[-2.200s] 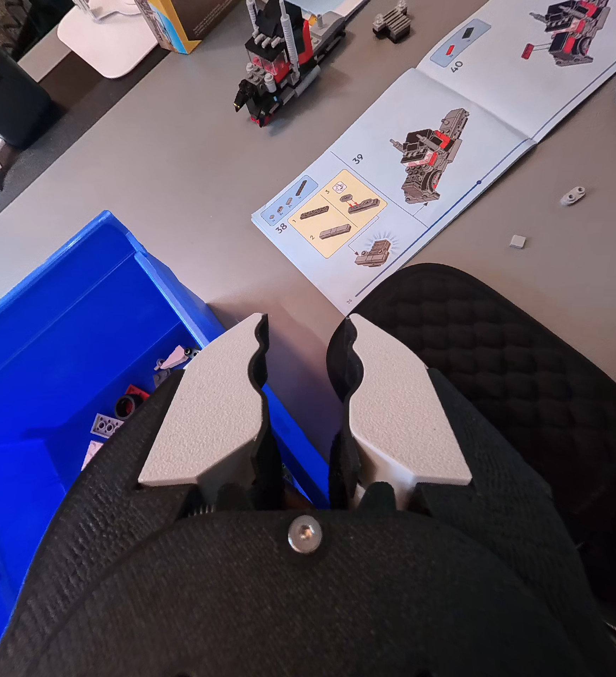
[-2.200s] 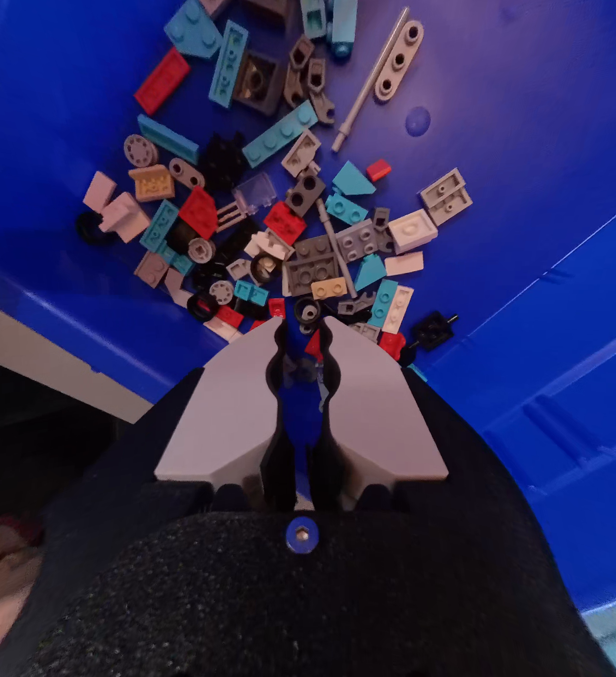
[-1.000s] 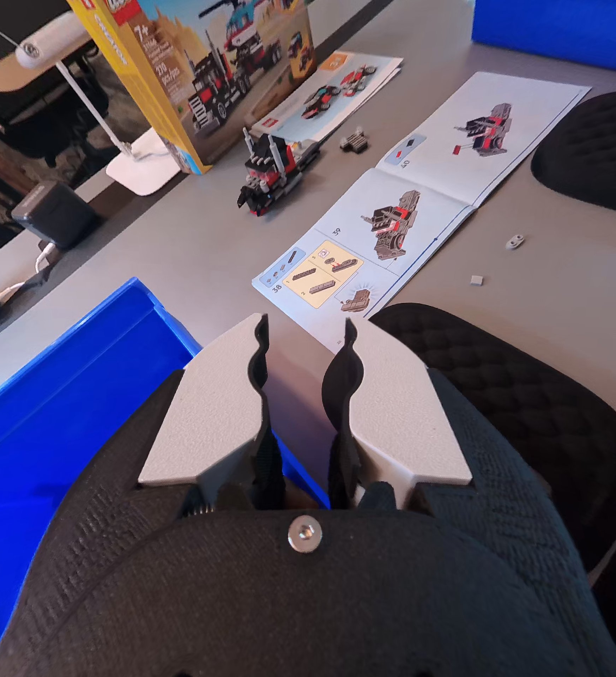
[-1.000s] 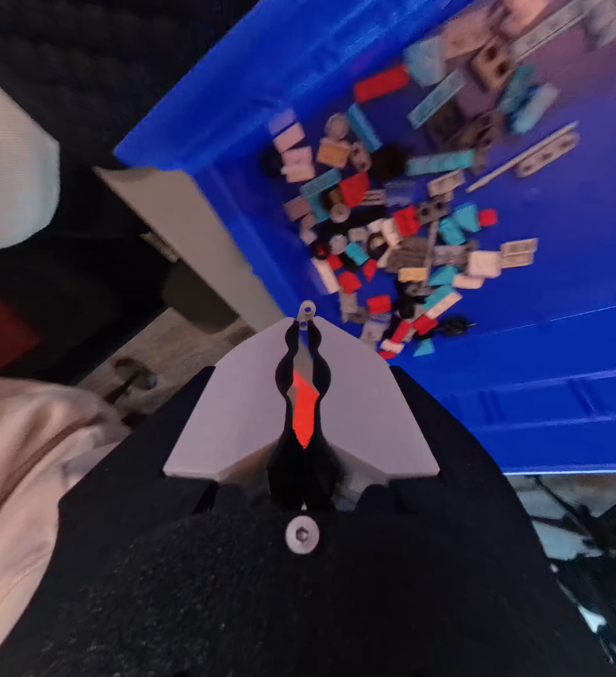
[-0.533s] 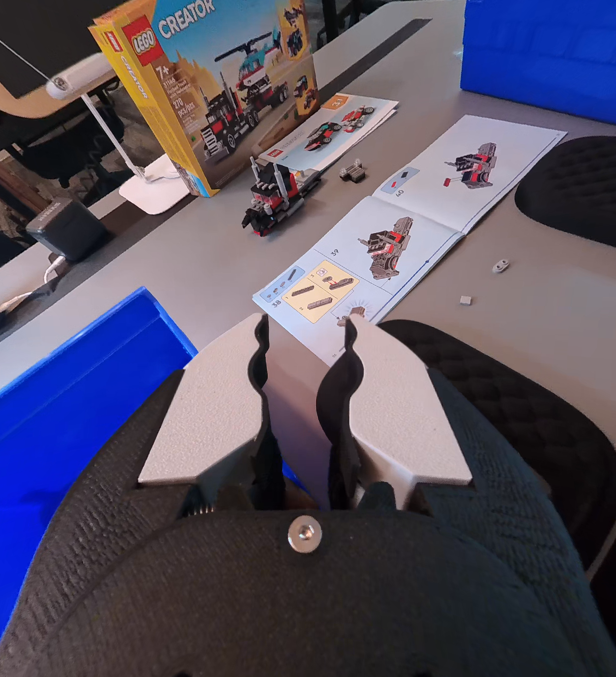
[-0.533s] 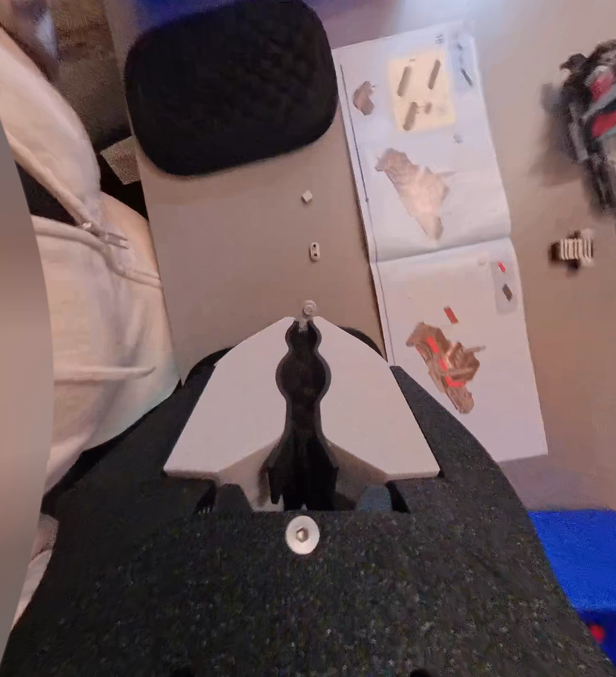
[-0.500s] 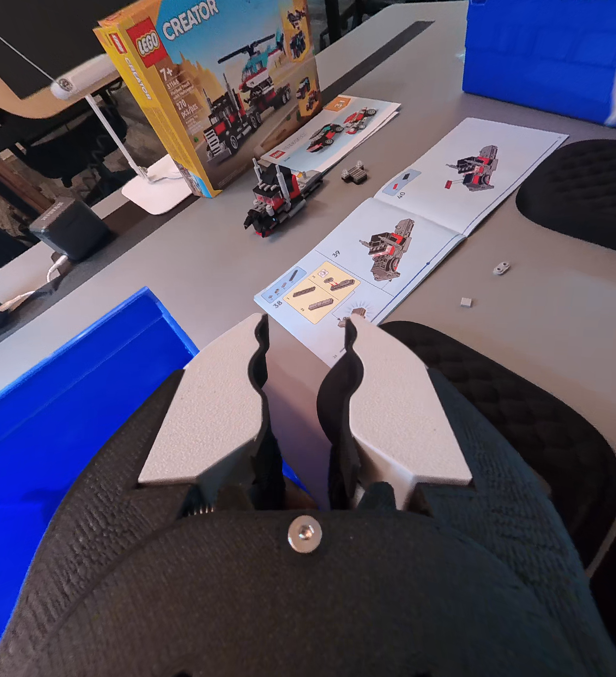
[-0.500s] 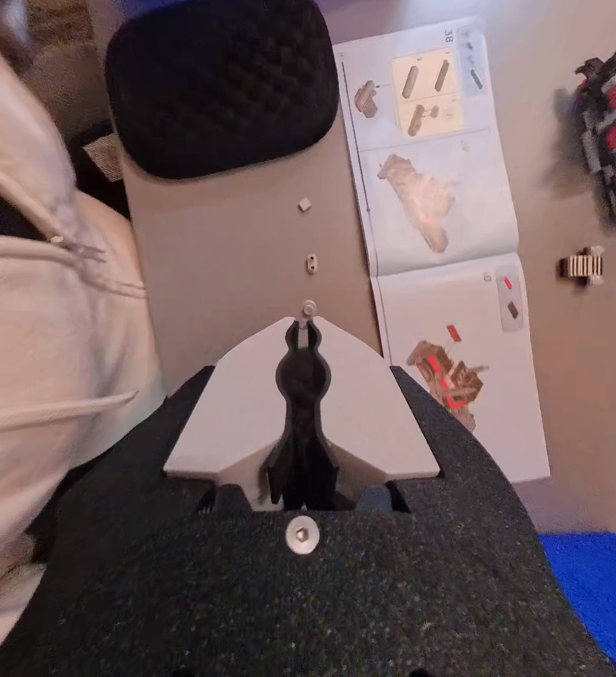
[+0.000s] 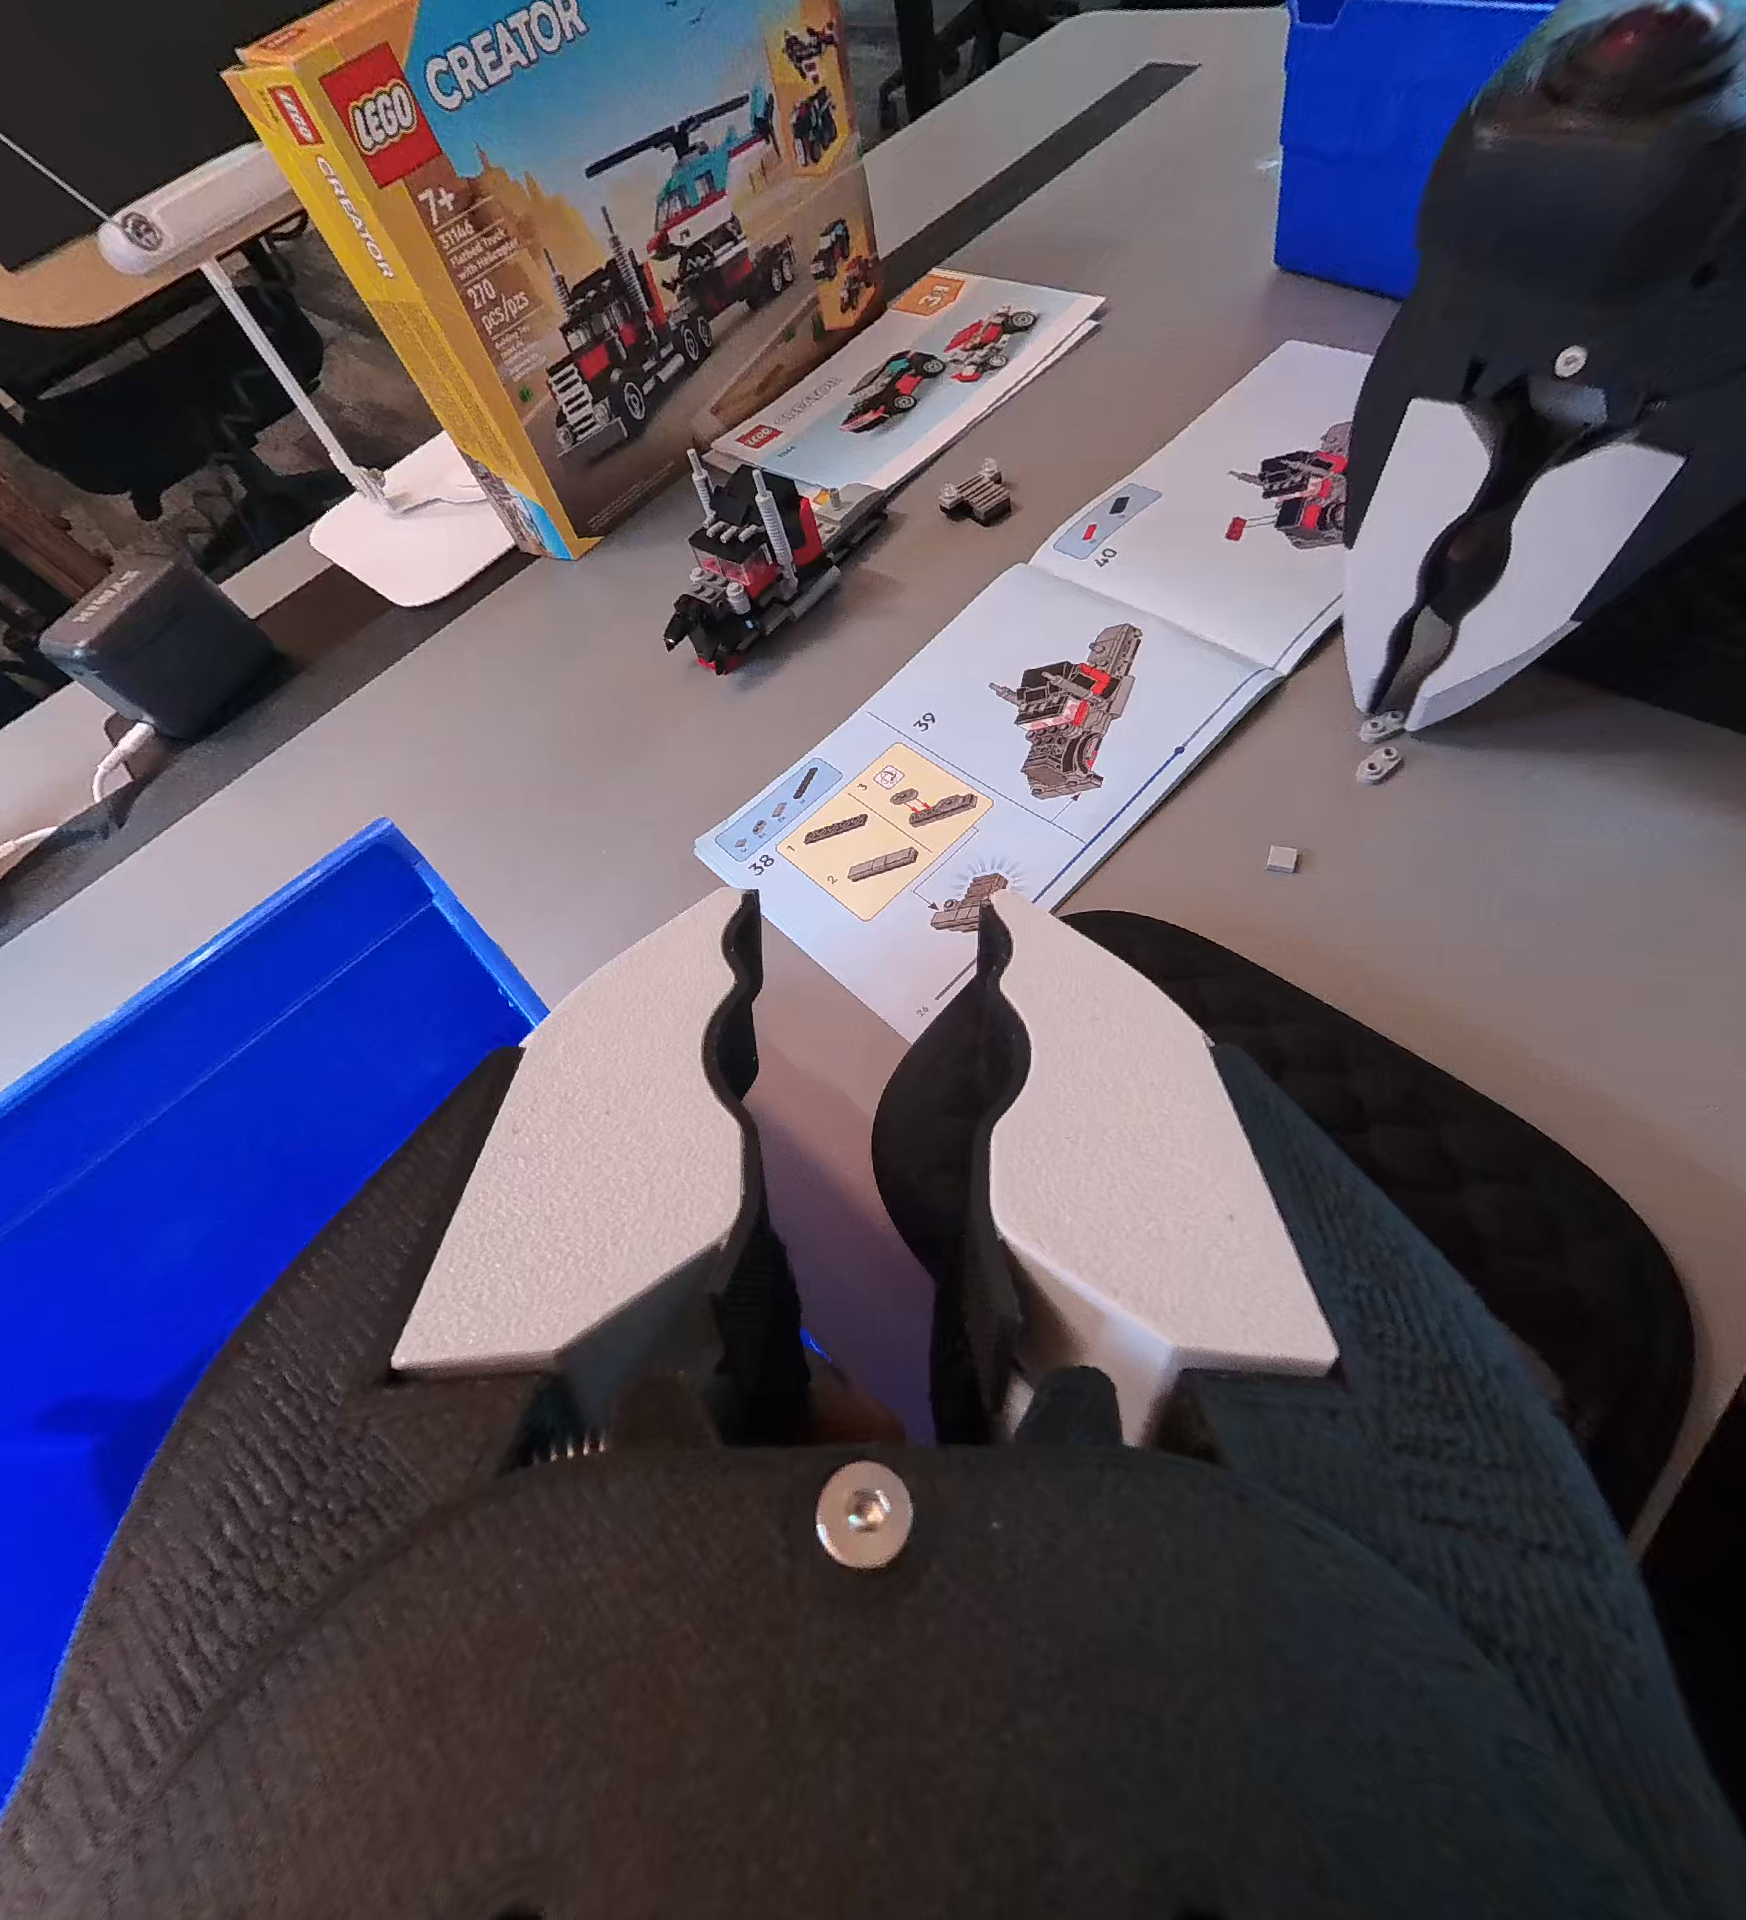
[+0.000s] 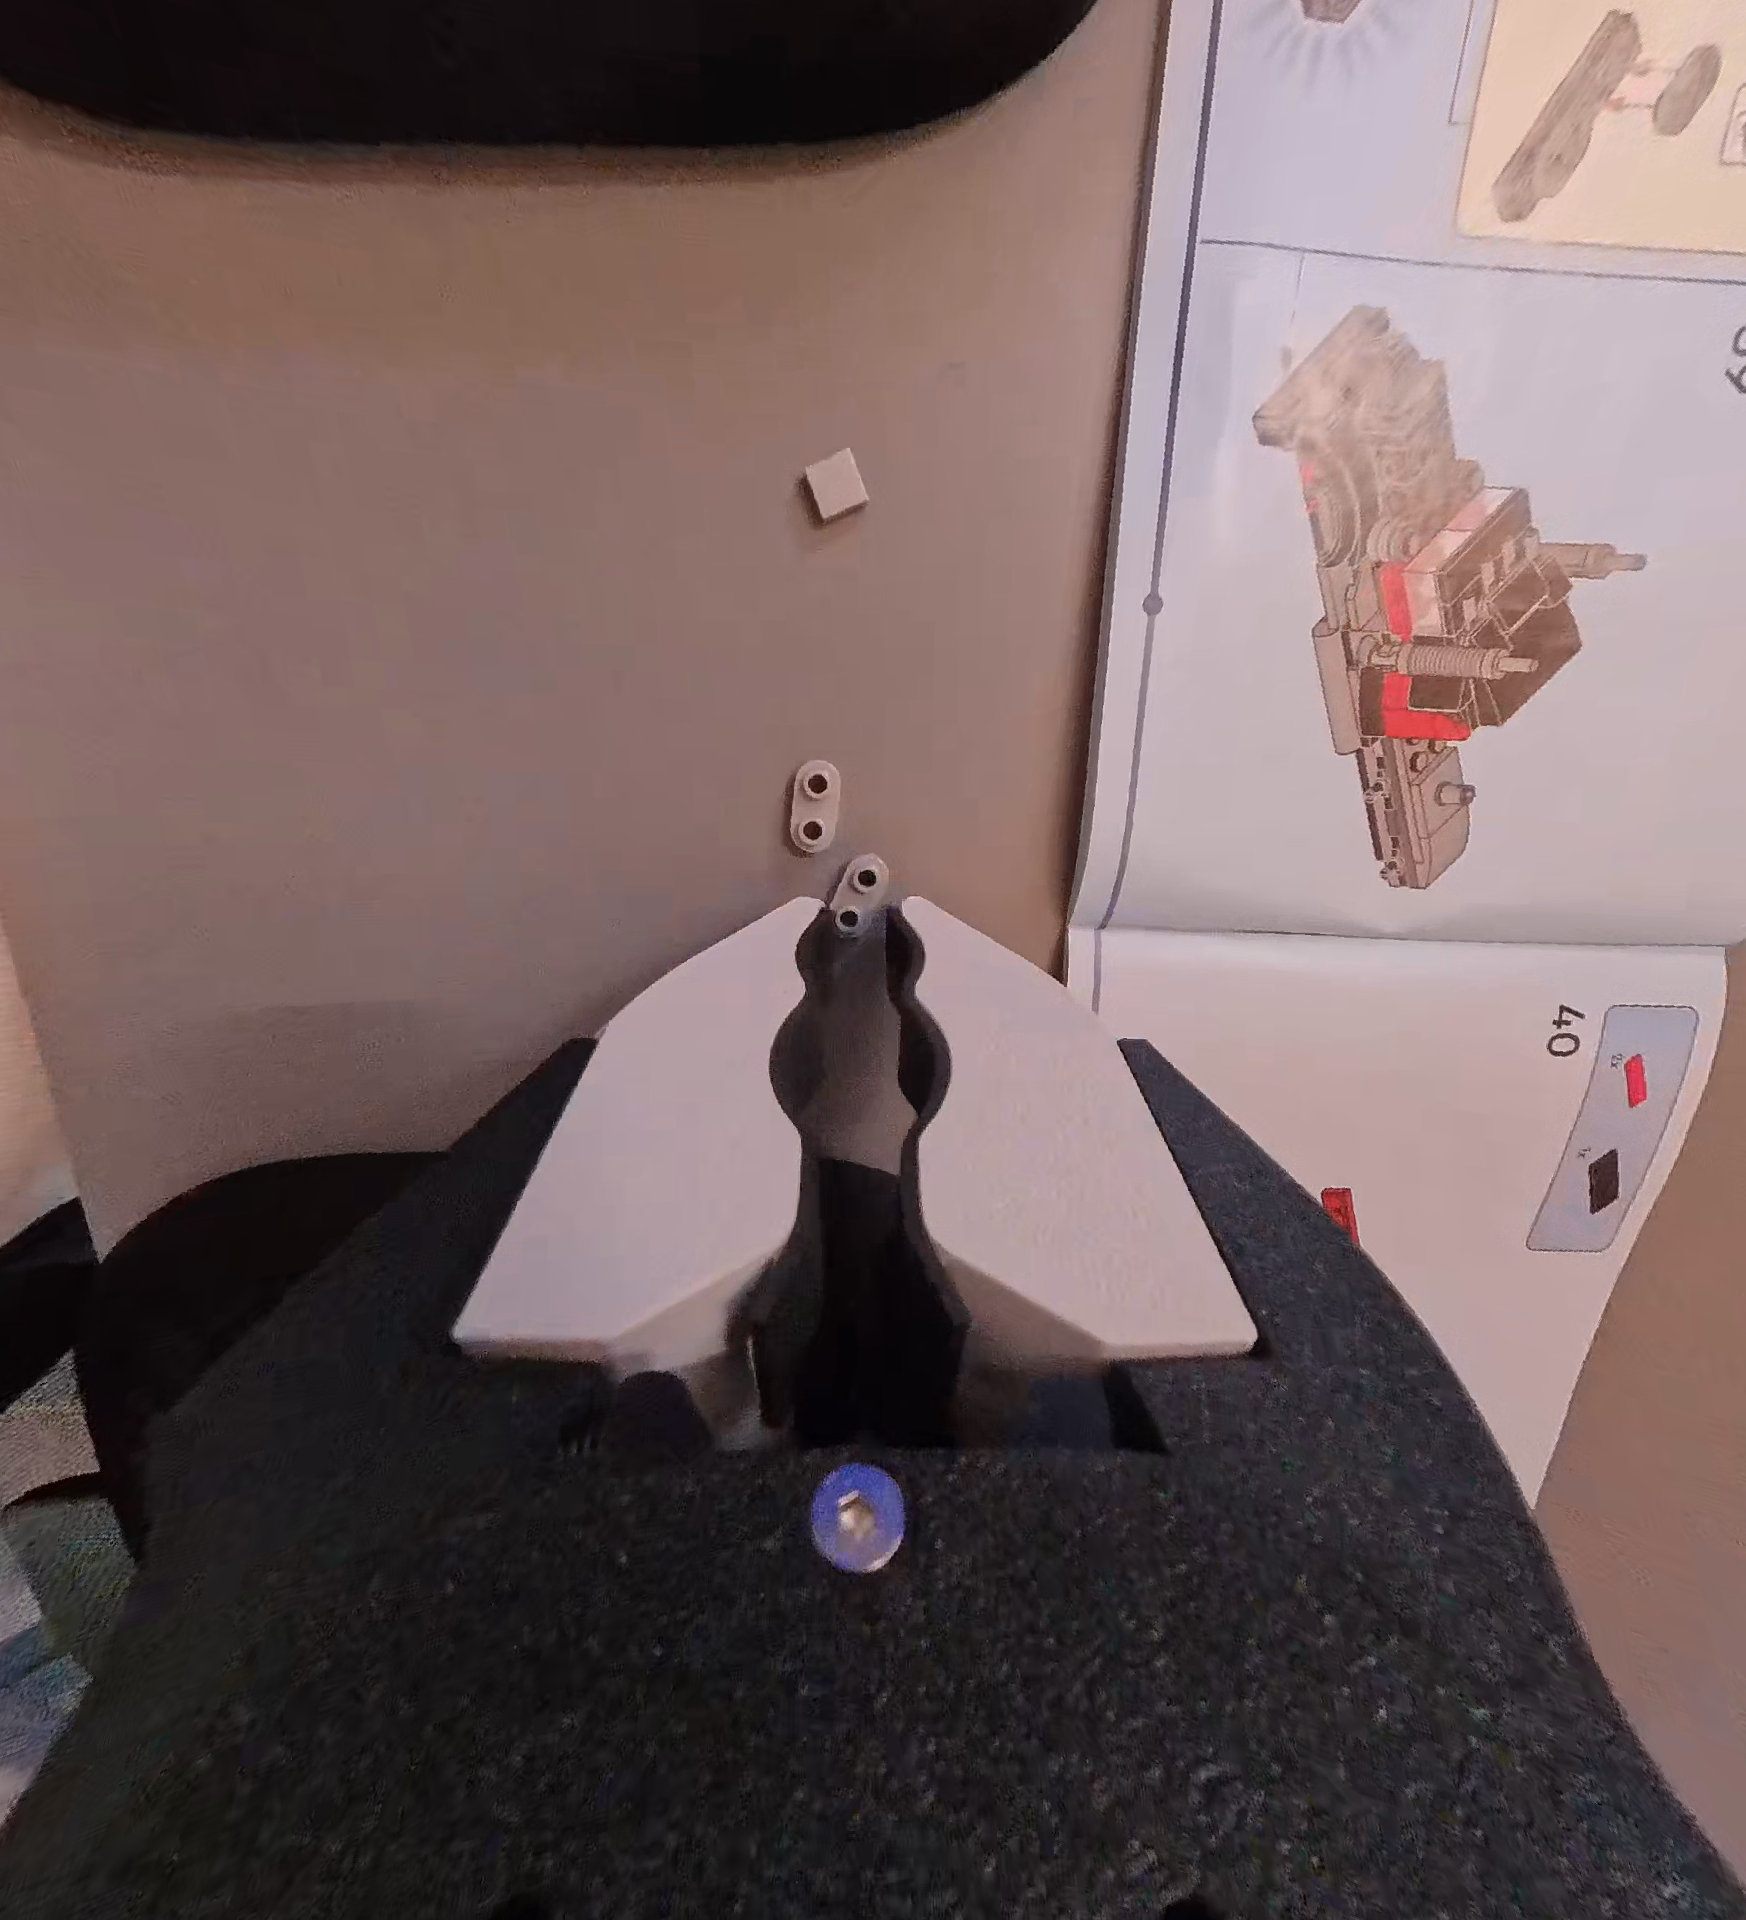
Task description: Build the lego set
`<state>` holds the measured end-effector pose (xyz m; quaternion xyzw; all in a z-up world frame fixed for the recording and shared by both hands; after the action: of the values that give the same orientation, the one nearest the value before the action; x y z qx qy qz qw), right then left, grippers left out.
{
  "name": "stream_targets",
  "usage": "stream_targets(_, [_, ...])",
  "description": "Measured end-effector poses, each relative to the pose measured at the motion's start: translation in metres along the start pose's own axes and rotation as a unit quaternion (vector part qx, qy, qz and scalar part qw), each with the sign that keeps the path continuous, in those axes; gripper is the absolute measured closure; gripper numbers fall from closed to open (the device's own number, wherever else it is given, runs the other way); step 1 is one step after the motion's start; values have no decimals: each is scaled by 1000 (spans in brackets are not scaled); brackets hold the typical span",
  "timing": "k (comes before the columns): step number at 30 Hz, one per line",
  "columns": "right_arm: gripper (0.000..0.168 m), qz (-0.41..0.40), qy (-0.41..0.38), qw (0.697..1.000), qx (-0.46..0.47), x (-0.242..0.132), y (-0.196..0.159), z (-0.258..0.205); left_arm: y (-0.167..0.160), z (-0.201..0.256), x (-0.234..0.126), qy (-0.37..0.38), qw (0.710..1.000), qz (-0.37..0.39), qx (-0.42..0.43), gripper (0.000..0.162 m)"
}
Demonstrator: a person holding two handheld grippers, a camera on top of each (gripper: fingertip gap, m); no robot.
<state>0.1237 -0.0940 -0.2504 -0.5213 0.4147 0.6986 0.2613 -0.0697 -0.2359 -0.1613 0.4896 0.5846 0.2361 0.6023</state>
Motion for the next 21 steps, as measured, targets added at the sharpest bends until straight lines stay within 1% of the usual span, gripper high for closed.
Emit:
stream_targets(4, [155, 8, -3, 1000, 8, -4, 0, 3, 0, 0, 0, -2, 1000, -4, 0, 122])
stream_targets(8, [154, 35, -5, 999, 27, -14, -2, 3, 0, 0, 1, -3, 1000, -10, 1, 122])
stream_targets(11, [153, 86, -19, 994, 60, -33, -3, 6, 0, 0, 2, -2, 1000, -14, 0, 122])
stream_targets(14, [153, 172, -46, 978, 112, -67, -9, 9, -1, 0, 3, -1, 1000, -18, 0, 122])
stream_targets(17, [152, 241, -100, 951, 169, -106, -23, 16, -1, 0, 4, -4, 1000, -22, -3, 122])
stream_targets(19, [152, 271, -133, 931, 204, -130, -37, 17, -1, 0, 4, -6, 1000, -24, -5, 122])
stream_targets(21, [152, 282, -161, 917, 232, -149, -55, 17, -1, 0, 5, -6, 1000, -27, -7, 122])
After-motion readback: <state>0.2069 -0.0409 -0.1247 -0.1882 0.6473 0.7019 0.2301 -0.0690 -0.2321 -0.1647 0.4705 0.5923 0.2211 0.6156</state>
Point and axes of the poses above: each gripper's, where its closed fingertips meet, x out along the fingers, y out of its top, z = x × y across the jaws, the point moved 6 cm from there along -x, back along the fingers, and after that the axes turned 6 degrees about -y, right-handed, at the moved point
